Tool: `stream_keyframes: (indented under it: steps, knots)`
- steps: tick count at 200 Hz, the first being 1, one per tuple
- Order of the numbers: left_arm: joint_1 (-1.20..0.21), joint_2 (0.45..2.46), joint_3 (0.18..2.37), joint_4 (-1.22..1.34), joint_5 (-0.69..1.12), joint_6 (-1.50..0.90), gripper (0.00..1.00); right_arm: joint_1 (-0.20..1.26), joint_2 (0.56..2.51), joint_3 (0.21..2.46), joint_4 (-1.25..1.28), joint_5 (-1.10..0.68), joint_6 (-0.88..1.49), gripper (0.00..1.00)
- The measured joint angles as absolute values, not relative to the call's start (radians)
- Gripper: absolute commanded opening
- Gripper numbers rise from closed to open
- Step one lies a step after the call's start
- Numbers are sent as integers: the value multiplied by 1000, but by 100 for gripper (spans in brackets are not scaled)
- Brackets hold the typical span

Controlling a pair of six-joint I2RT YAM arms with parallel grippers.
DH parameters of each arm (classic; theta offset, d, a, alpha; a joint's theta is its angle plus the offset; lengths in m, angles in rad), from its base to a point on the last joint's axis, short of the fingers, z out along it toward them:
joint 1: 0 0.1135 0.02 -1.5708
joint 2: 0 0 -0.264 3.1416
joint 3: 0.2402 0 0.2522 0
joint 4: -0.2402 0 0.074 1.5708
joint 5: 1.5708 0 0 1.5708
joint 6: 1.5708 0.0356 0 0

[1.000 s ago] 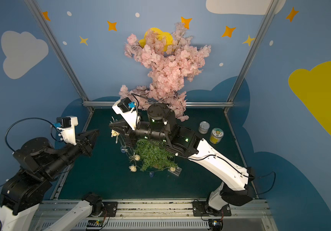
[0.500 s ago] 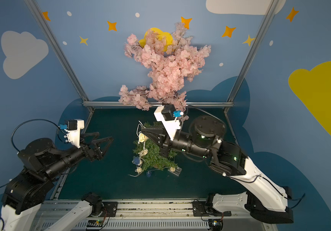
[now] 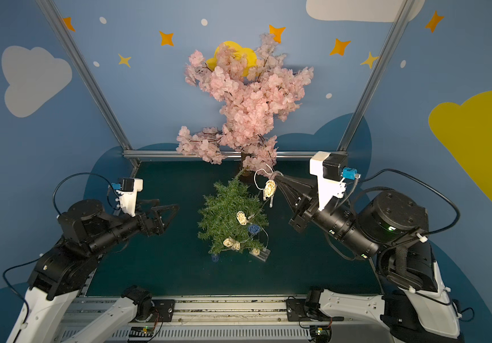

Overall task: Remove string lights from the small christmas tree
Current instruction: Remove the light string from the Christmas tree, then adjust the light string on the Christmas tree.

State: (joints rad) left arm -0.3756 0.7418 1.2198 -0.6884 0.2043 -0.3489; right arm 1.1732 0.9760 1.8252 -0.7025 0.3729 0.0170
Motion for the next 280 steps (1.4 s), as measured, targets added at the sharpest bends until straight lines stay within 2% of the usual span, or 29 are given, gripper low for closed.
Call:
stream_keyframes:
  steps: [27, 67, 120, 158, 223, 231, 248, 258, 273, 280]
  knots:
    - [-384, 748, 1204, -673, 218, -348, 99, 1163, 1013, 1873, -756, 429, 21, 0]
    - [-447, 750, 1137, -664, 250, -341, 98, 1160, 1053, 1849, -773, 300, 74, 0]
    - [-776, 767, 1101, -675, 147, -289, 99, 1160, 1280, 1881, -752, 64, 116, 0]
    - [-926, 775, 1045, -633, 47, -270, 99, 1160, 1363, 1957, -722, -42, 146, 0]
    - [-977, 835, 904, -439, 3, -265, 99, 1160, 1369, 2033, -614, -151, 207, 0]
    - [-977, 838, 900, -419, 2, -265, 92, 1160, 1369, 2033, -612, -157, 210, 0]
    - [-978, 843, 900, -380, -1, -266, 45, 1160, 1369, 2033, -609, -162, 216, 0]
    - [-978, 844, 900, -365, -4, -266, 25, 1160, 1368, 2031, -606, -162, 221, 0]
    - [-978, 839, 900, -358, -19, -272, 6, 1160, 1362, 2022, -600, -161, 225, 0]
    - [-978, 831, 900, -361, -28, -279, 4, 1160, 1357, 2011, -595, -161, 226, 0]
